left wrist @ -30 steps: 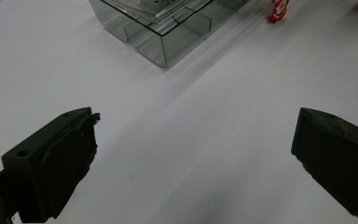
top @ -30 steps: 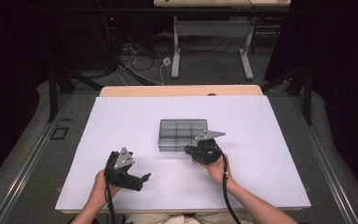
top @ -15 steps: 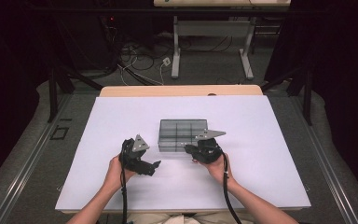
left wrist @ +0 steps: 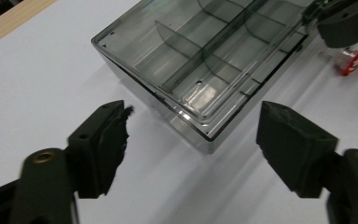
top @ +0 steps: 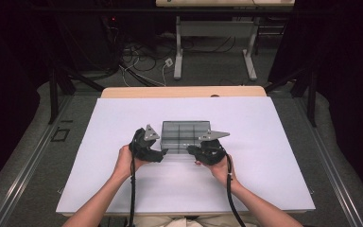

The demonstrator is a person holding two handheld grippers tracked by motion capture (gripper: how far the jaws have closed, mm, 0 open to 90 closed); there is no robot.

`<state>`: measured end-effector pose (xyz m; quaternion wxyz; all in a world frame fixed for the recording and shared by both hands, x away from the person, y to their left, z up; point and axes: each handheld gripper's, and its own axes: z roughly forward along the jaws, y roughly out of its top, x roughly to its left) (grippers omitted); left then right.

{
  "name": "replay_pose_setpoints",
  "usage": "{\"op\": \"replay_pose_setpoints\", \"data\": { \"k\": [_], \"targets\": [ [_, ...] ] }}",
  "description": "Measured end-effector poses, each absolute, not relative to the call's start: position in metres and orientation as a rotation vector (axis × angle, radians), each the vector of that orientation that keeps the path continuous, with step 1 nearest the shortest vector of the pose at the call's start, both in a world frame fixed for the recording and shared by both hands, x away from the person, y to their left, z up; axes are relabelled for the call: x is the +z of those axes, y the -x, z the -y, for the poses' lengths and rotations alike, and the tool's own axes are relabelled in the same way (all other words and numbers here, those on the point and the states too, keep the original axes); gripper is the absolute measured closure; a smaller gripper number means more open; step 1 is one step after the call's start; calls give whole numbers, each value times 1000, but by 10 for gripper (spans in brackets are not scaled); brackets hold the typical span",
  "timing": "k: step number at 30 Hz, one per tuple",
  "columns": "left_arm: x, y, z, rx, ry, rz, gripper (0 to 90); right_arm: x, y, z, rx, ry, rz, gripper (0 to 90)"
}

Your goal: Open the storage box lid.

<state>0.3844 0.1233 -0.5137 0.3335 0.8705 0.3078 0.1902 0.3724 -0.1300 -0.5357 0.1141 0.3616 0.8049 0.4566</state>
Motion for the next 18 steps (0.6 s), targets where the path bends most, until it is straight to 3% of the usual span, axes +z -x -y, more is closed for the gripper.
{"op": "replay_pose_setpoints", "data": {
  "k": [9, 18],
  "targets": [
    [-518, -378, -123, 512, -2231, -761, 518, -535, -372, 130, 1350, -1054, -2342, 849],
    [-521, -376, -125, 554, -2213, -736, 607, -535, -372, 130, 1347, -1053, -2343, 849]
  ]
}}
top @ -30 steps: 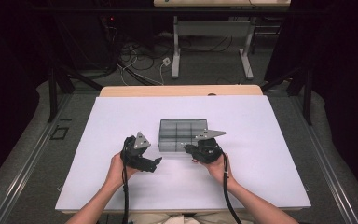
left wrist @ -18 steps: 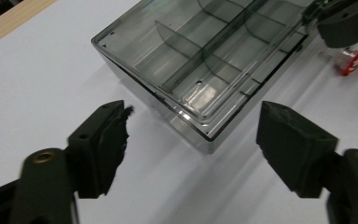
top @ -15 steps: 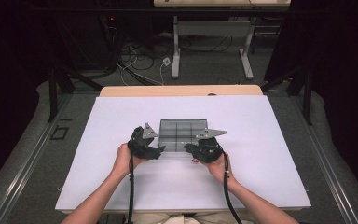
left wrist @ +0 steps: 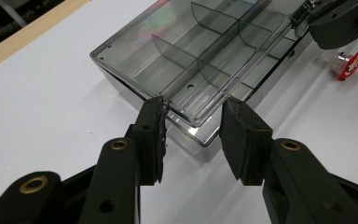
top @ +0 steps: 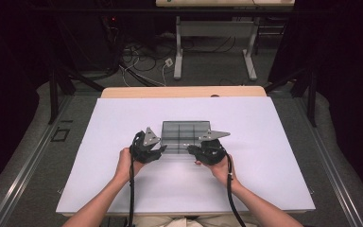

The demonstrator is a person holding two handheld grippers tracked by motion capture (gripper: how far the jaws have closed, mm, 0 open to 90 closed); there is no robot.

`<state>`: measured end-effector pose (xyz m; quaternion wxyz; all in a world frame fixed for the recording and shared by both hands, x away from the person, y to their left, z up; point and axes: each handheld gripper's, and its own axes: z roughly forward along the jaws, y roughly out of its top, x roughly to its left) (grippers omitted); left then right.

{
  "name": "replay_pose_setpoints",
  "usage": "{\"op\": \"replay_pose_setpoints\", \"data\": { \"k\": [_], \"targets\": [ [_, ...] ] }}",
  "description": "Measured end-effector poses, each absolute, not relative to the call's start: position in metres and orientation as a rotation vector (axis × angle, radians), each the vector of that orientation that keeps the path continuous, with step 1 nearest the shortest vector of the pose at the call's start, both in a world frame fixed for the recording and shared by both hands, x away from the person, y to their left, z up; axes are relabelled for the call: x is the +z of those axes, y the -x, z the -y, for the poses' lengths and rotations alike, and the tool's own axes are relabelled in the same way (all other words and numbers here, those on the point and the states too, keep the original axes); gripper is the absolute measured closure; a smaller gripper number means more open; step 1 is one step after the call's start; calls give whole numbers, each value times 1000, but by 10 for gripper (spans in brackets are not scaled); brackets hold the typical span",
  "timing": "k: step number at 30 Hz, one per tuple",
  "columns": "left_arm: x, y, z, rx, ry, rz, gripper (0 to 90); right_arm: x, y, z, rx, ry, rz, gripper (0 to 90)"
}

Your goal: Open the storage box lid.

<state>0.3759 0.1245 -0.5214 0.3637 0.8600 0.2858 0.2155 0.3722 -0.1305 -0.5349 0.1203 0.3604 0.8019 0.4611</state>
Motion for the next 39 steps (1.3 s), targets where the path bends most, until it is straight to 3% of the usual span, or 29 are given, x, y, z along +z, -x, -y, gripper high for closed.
{"op": "replay_pose_setpoints", "data": {
  "k": [8, 18, 25, 39],
  "targets": [
    [-524, -376, -127, 551, -2185, -736, 621, -534, -372, 131, 1353, -1049, -2340, 846],
    [-524, -375, -129, 579, -2167, -723, 636, -525, -368, 139, 1305, -1037, -2367, 741],
    [-523, -374, -129, 604, -2149, -709, 654, -518, -368, 152, 1239, -1052, -2392, 604],
    [-523, -373, -129, 615, -2146, -714, 661, -516, -375, 176, 1089, -1103, -2399, 533]
  ]
}}
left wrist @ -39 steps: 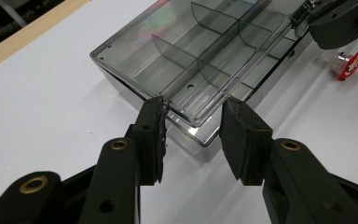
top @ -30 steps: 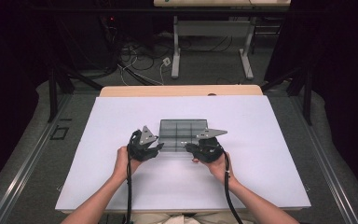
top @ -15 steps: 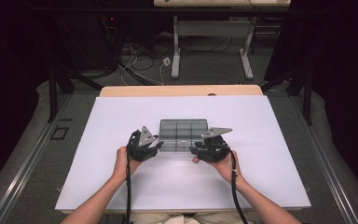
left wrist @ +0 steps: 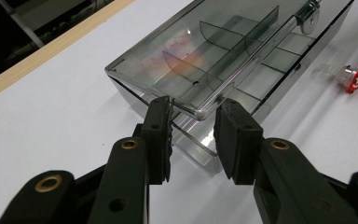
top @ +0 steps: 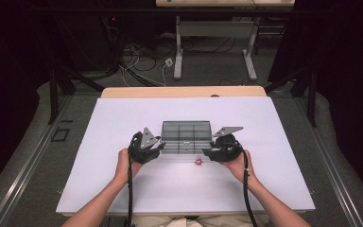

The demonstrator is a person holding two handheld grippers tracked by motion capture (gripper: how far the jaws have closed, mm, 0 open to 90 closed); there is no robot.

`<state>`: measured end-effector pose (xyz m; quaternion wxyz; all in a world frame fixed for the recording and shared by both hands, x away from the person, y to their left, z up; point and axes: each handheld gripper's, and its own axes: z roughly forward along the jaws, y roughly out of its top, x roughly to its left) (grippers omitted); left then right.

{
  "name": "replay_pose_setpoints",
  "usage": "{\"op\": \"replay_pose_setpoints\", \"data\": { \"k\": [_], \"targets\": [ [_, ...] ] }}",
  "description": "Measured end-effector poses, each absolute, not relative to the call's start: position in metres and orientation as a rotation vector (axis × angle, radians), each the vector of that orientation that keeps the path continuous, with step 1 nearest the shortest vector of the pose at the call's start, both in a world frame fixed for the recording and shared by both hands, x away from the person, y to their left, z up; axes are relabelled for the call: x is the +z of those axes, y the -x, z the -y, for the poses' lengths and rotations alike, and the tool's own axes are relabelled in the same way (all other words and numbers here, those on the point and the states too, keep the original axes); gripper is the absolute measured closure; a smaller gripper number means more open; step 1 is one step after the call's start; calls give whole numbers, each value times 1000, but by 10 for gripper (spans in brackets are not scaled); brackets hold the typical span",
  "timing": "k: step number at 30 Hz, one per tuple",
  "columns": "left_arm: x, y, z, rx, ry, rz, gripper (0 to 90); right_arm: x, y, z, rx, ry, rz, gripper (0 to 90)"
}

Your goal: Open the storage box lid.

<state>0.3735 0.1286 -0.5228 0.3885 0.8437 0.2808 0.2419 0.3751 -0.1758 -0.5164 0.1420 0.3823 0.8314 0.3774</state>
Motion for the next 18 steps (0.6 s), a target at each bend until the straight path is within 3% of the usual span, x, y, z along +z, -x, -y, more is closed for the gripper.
{"op": "replay_pose_setpoints", "data": {
  "k": [18],
  "targets": [
    [-523, -373, -129, 621, -2147, -703, 660, -516, -381, 184, 1073, -1013, -2288, 601]
  ]
}}
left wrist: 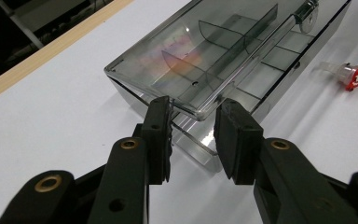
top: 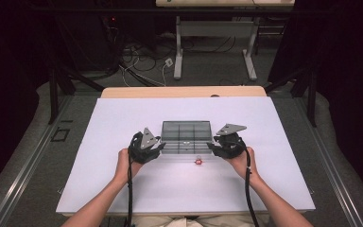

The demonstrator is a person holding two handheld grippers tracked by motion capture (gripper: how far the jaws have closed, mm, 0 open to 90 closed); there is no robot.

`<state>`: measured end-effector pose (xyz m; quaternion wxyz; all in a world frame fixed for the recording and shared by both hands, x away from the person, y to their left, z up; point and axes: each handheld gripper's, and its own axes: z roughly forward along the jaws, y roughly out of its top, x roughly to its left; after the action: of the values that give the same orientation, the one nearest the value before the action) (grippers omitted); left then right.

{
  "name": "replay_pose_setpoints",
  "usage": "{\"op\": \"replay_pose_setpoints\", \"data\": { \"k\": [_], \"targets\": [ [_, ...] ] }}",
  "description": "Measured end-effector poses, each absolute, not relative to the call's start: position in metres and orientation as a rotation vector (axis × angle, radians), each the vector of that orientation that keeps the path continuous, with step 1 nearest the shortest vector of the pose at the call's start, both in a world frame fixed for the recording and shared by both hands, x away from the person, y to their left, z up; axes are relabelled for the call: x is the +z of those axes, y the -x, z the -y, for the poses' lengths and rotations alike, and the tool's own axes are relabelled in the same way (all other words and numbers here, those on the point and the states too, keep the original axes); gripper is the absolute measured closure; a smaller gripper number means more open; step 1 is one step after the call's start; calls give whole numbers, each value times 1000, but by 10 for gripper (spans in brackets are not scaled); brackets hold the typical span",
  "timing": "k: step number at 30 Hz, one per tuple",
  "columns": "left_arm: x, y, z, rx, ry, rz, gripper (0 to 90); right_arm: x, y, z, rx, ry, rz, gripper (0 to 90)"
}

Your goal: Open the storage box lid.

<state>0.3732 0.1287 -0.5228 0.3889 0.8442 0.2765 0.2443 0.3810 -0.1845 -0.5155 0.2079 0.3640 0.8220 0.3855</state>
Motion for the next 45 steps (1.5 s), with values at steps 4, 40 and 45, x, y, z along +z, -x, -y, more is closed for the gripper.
{"op": "replay_pose_setpoints", "data": {
  "k": [4, 40, 45],
  "targets": [
    [-523, -373, -129, 624, -2144, -699, 659, -515, -380, 184, 1063, -993, -2291, 619],
    [-522, -370, -128, 694, -2104, -688, 665, -511, -381, 183, 1061, -970, -2257, 649],
    [-522, -370, -128, 695, -2097, -690, 664, -511, -380, 182, 1067, -969, -2248, 649]
  ]
}}
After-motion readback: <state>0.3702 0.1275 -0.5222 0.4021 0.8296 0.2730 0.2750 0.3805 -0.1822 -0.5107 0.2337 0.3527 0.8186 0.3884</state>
